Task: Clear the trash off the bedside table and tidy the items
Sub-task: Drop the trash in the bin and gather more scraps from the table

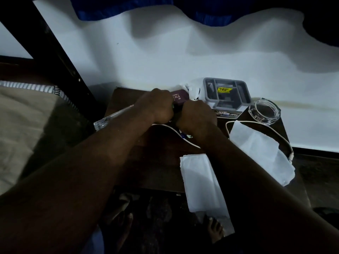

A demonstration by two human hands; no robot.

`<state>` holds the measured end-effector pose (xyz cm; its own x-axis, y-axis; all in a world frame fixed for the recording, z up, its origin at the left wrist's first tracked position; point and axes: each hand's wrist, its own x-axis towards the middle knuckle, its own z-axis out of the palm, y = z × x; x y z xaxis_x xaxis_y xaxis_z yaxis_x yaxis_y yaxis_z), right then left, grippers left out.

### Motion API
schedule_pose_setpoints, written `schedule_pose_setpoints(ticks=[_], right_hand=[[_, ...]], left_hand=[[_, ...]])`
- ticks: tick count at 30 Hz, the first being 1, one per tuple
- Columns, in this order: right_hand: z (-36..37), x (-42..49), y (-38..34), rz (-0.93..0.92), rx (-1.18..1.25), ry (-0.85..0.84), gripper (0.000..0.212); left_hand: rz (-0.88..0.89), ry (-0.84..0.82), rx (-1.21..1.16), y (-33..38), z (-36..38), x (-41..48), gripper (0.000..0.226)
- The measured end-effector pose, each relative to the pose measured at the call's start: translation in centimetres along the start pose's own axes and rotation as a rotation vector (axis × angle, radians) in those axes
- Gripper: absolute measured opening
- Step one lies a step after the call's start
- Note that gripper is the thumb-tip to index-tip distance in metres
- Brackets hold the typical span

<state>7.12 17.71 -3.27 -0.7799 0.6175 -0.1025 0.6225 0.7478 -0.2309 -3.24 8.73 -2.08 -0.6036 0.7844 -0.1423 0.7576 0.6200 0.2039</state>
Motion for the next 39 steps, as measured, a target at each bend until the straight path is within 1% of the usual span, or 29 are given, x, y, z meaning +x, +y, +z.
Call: schedule_pose_setpoints(ticks=[3, 6, 9, 12, 15, 18, 21, 22, 24, 26, 28, 31, 33, 35, 37, 39], right_hand=[[-1.7, 0.4, 0.8, 0.030, 0.055, -0.010, 0.043], [-3.4, 0.3, 1.3, 0.046, 0.068, -0.076, 0.053], [-4.0, 0.0, 1.8, 0.064, 0.088, -0.097, 0.046], [-4.1, -0.2, 2.3, 0.040, 0.087, -0.076, 0.040], [-4.2, -0.2, 2.3, 0.029, 0.102, -0.069, 0.042], [-4.0, -0.1, 2.2, 0.040, 0.097, -0.085, 0.040], [-2.9, -0.1, 1.7, -0.008, 0.060, -0.064, 0.035], [-2.5, -0.1, 1.4, -0.024, 0.045, -0.043, 0.035], [-1.7, -0.4, 0.9, -0.043, 0.012, -0.017, 0.036], [-0.9, -0.6, 0.4, -0.056, -0.051, -0.029, 0.034], [-0.3, -0.9, 0.0, -0.077, -0.102, -0.043, 0.031], [0.2, -1.3, -0.4, -0.097, -0.103, -0.040, 0.028], [-0.2, -1.4, -0.6, -0.107, -0.086, -0.019, 0.026], [-1.4, -1.0, -0.3, -0.078, -0.010, 0.008, 0.028], [-3.2, -0.1, 0.7, -0.033, 0.064, 0.013, 0.037], [-5.0, 0.8, 2.3, 0.003, 0.095, 0.005, 0.035]], left_hand=[[-0.014, -0.018, 0.013, -0.1, 0.7, 0.0, 0.034], [-0.069, 0.034, -0.009, 0.3, 1.7, -0.2, 0.044], [-0.091, 0.091, 0.030, 0.5, 2.8, -0.1, 0.042], [-0.112, 0.118, 0.044, 0.7, 3.2, 0.0, 0.039], [-0.112, 0.114, 0.034, 1.0, 3.3, 0.0, 0.035], [-0.077, 0.090, 0.004, 1.2, 3.4, -0.2, 0.037], [-0.057, 0.107, -0.010, 1.4, 2.4, -0.1, 0.033], [-0.060, 0.128, -0.027, 1.4, 1.7, 0.2, 0.030], [-0.101, 0.190, -0.159, 1.3, 0.3, 0.8, 0.027], [-0.140, 0.208, -0.326, 0.9, -0.8, 1.2, 0.019], [-0.142, 0.220, -0.408, 0.5, -1.0, 1.2, 0.014], [-0.098, 0.232, -0.422, 0.3, -0.6, 0.8, 0.024], [-0.101, 0.216, -0.453, 0.4, -0.4, 0.7, 0.029], [-0.139, 0.224, -0.493, 0.4, -0.4, 0.8, 0.026], [-0.167, 0.234, -0.520, 0.6, -0.5, 0.9, 0.018], [-0.167, 0.209, -0.520, 0.9, -0.6, 0.9, 0.017]])
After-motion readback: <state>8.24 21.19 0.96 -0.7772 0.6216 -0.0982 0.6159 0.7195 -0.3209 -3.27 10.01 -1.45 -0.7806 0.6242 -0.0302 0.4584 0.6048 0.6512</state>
